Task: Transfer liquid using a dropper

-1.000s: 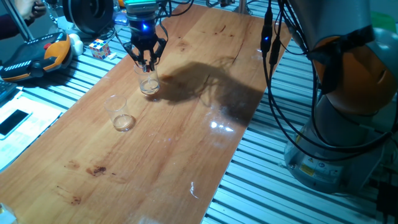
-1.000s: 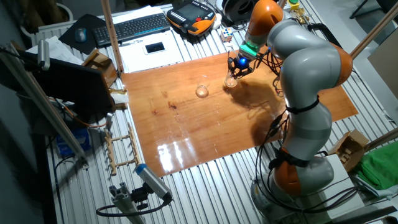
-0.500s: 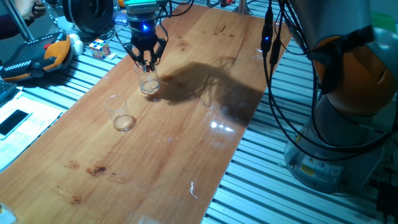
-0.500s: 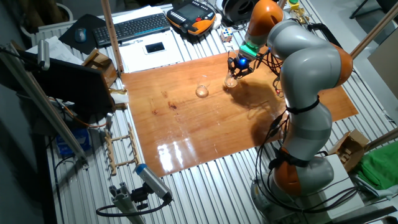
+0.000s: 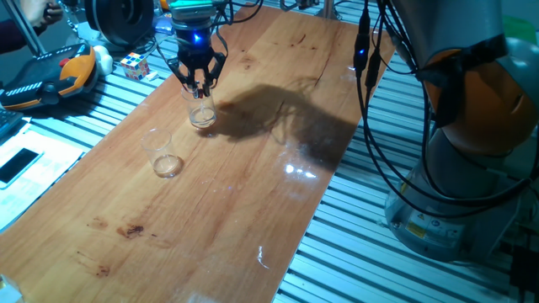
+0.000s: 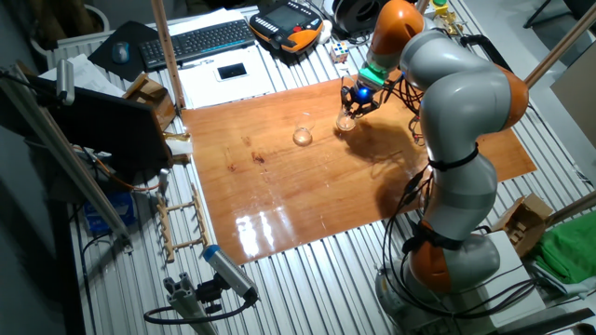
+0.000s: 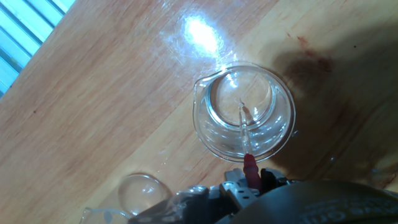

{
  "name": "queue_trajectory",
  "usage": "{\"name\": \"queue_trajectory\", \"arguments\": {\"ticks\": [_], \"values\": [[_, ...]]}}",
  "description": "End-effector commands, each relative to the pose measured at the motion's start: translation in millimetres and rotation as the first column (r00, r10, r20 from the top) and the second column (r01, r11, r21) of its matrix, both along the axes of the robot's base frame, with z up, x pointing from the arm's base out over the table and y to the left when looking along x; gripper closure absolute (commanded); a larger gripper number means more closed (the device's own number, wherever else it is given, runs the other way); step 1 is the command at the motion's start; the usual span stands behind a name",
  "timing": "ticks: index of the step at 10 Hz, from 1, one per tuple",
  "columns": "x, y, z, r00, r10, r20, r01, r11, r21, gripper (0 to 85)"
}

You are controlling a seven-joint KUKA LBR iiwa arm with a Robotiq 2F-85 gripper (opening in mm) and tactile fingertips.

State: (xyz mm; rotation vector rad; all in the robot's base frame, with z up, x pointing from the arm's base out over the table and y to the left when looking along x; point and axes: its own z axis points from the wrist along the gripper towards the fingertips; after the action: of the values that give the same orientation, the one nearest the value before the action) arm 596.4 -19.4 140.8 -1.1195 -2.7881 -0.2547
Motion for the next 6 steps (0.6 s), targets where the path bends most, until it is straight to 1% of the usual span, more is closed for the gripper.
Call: {"name": "queue_trajectory", "arguments": {"ticks": [1,6], "values": [[0.0,0.0,0.0,1.000,0.002,0.001,-0.002,1.000,0.000,60.0],[0.1,0.1,-1.0,1.000,0.003,0.002,-0.003,1.000,0.000,59.0]]}}
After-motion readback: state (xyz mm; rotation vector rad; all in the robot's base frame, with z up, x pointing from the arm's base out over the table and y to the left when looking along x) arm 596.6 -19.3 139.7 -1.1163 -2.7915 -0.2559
